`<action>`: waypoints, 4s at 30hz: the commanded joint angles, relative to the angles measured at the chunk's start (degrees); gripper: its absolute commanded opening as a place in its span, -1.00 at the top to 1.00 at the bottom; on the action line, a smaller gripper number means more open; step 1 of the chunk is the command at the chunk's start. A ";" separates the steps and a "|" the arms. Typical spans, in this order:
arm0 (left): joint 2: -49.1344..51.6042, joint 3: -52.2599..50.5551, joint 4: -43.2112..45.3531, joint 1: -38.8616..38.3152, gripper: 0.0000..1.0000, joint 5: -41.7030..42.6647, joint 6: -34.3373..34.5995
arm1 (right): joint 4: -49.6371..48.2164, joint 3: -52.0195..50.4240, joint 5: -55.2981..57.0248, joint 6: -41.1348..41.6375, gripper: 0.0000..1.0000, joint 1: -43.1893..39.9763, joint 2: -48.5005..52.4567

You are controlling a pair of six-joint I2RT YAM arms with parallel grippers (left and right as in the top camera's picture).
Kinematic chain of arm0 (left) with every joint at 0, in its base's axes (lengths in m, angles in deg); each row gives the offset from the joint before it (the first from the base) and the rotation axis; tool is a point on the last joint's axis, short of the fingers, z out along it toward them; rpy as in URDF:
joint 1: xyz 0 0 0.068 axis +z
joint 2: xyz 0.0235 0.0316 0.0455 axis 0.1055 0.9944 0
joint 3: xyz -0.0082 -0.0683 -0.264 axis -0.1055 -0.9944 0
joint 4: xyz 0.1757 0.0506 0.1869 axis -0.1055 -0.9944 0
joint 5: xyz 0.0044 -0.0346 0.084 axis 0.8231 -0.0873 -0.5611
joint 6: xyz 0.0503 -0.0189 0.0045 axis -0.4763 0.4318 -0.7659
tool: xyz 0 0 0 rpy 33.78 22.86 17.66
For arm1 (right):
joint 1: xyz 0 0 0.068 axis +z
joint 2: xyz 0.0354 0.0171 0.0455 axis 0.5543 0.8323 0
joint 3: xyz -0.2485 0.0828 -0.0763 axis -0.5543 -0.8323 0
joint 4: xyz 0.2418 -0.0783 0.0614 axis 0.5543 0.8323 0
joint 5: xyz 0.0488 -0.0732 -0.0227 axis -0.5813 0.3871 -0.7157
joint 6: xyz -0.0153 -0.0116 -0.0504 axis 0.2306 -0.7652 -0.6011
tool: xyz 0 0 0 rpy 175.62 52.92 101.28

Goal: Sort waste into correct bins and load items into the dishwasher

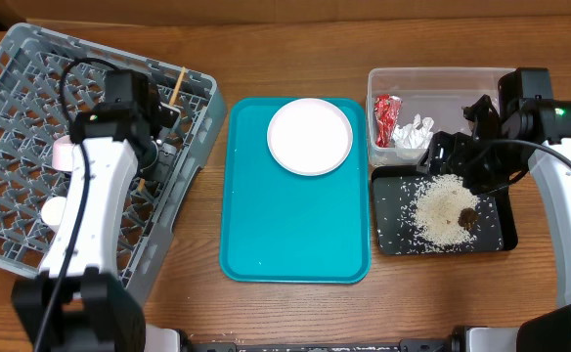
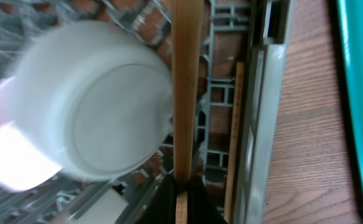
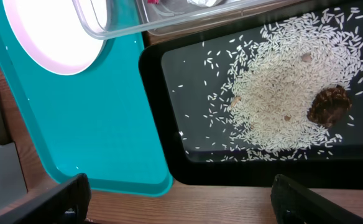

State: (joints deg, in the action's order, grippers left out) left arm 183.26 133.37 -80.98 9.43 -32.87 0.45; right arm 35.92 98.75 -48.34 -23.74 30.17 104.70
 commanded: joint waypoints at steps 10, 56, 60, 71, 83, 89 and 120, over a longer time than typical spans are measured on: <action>4.85 2.78 -2.73 -2.34 -1.00 0.09 4.92 | -0.26 1.46 0.13 -0.02 -0.88 0.04 -1.60; -1.31 -11.69 -8.00 -2.67 0.91 4.66 30.03 | 1.27 1.46 0.13 -0.02 -0.88 0.04 -1.60; -1.31 -11.69 -2.80 -2.67 0.92 4.70 30.01 | 1.29 1.46 0.13 -0.02 -0.88 0.04 -1.60; -1.31 -11.69 3.19 -2.67 0.92 9.79 28.63 | 1.29 1.46 0.13 -0.02 -0.88 0.04 -1.60; -1.31 -11.69 8.28 -3.50 0.92 17.97 22.29 | 1.46 1.46 0.13 -0.02 -0.88 0.04 -1.60; -1.31 -11.69 9.79 -9.22 0.92 19.34 18.16 | 1.46 1.46 0.13 -0.02 -0.88 0.04 -1.60; -23.32 4.92 -23.89 12.85 0.71 6.82 41.16 | 1.25 1.46 0.13 -0.02 -0.88 0.04 -1.60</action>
State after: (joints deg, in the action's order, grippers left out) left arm 164.27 141.70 -104.65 17.67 -21.00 38.31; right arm 37.36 98.81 -48.30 -23.74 30.17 104.70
